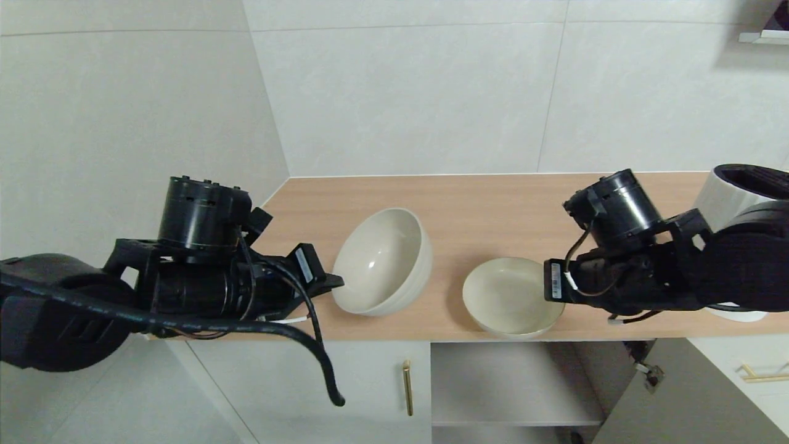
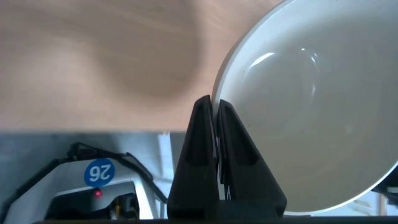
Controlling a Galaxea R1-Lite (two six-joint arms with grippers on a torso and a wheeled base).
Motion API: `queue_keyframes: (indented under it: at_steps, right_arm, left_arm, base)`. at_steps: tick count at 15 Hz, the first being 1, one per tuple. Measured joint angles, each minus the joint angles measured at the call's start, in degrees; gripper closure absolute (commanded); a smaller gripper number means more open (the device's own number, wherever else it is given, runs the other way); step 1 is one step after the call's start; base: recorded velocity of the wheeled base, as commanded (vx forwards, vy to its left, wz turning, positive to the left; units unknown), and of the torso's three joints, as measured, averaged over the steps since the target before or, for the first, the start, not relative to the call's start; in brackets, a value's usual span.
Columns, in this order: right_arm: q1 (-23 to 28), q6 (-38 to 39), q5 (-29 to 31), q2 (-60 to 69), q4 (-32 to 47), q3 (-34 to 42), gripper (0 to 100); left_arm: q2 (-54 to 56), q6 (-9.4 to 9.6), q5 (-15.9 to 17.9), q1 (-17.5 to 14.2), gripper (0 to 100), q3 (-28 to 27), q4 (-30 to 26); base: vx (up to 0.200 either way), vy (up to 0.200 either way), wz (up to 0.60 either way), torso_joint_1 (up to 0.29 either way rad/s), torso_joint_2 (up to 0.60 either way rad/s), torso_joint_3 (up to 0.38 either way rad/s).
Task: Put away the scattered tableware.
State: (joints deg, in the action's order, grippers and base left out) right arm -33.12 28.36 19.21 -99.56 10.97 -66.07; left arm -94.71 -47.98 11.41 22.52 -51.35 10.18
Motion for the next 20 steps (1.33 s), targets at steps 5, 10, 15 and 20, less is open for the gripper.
queue_keyframes:
  at_steps: [5,10,15,20]
  right_arm:
    - [-2.57,-0.06,-8.46,10.67,9.55,1.83,100]
    - [-3.12,-4.90,-14.18,19.65,10.24,9.22,100]
    - [-4.80,-7.51,-13.97,20.48,10.09,12.24,100]
    - [-5.11,-7.86,-13.96,19.30,9.55,12.96,100]
  left_arm:
    - [8.19,4.88,0.02,-0.61,100,6.18,-0.90]
    - [18.22,17.49,-0.09,1.18,100,10.17,-13.15]
    - [21.33,22.17,-0.15,6.08,100,12.48,-15.97]
    - [20.41,22.35,-0.13,7.36,100,12.92,-15.87]
  base:
    - [0.000,0.000,0.00,0.000,0.00,0.000]
    - [0.000,0.000,0.00,0.000,0.00,0.000]
    - [0.000,0.000,0.00,0.000,0.00,0.000]
    - [0.000,0.000,0.00,0.000,0.00,0.000]
